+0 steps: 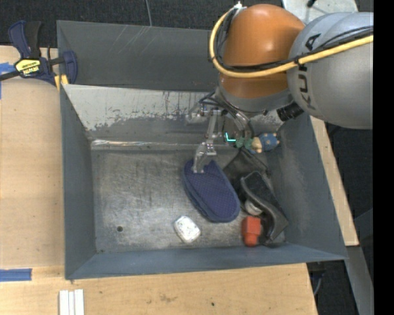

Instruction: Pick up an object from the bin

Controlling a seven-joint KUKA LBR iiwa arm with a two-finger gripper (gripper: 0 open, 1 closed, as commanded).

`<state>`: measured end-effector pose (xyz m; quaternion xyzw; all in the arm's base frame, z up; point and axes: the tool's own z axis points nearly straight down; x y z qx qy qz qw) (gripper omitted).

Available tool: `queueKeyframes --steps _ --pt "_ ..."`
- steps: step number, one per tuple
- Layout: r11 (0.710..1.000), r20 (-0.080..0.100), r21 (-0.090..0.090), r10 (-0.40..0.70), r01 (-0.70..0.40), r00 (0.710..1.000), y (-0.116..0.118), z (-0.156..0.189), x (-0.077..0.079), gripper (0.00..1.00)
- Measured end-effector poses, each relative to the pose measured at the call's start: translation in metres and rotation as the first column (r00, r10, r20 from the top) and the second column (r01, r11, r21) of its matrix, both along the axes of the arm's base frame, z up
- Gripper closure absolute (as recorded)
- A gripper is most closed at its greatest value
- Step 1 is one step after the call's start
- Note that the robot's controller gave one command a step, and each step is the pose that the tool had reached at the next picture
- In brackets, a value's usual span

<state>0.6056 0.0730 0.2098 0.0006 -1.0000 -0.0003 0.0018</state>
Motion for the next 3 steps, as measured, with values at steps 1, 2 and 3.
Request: queueKeyframes --steps 1,2,3 --pt "0.986 0.017 0.007 -0.165 0.165 0.986 -0.056 -0.124 -0.029 0.00" --pt "0.960 0.005 0.000 -0.279 0.279 0.960 -0.072 -0.101 -0.076 0.00" --pt "0.893 0.004 0.000 -0.450 0.450 0.893 -0.058 -0.098 -0.118 0.00"
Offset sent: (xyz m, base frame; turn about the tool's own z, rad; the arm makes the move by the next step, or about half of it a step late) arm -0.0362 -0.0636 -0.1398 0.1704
